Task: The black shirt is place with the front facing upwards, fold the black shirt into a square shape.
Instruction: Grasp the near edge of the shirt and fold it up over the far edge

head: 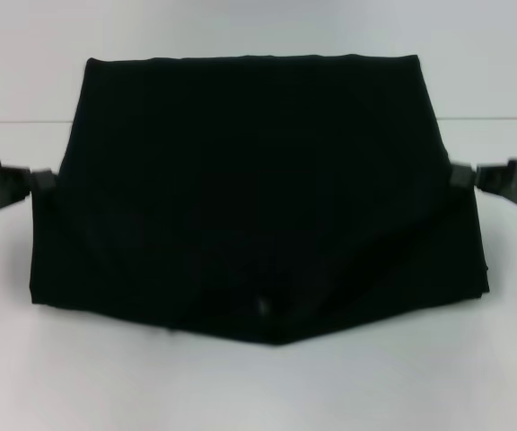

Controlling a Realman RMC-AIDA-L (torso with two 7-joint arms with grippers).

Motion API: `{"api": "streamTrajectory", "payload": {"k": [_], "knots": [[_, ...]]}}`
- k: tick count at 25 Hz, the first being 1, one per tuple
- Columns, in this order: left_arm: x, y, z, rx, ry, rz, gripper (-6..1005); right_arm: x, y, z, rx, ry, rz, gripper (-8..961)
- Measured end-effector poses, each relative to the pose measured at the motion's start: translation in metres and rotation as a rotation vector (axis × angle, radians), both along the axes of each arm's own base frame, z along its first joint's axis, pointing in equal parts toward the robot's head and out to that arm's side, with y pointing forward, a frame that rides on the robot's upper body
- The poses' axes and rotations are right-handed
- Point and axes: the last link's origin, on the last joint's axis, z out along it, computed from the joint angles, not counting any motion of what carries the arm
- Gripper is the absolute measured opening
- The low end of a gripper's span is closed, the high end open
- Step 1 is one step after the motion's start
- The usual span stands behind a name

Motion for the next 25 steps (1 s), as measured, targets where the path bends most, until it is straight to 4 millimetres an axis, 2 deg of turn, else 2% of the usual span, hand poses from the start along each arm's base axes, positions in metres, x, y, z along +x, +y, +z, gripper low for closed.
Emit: {"api": "streamTrajectory", "payload": {"k": [5, 9, 13, 19, 25], "knots": [[-0.001, 0.017, -0.005, 0.156, -0.004, 0.035, 7, 0.003, 0.019, -0.018, 0.195, 0.012, -0.081, 110], [-0.002, 0.025, -0.013, 0.261, -0.011, 0.066, 7, 0.005, 0.026, -0.034, 0.298, -0.008, -0.119, 117], [-0.003, 0.032, -0.022, 0.34, 0.001, 0.097, 7, 0.008, 0.029, -0.042, 0.398, -0.004, -0.157, 123], [0.0, 0.043, -0.037, 0.376, 0.052, 0.12, 6, 0.013, 0.029, -0.054, 0.42, -0.042, -0.177, 133], [0.003, 0.05, -0.034, 0.436, 0.05, 0.128, 6, 0.016, 0.029, -0.054, 0.436, -0.06, -0.181, 142]]}}
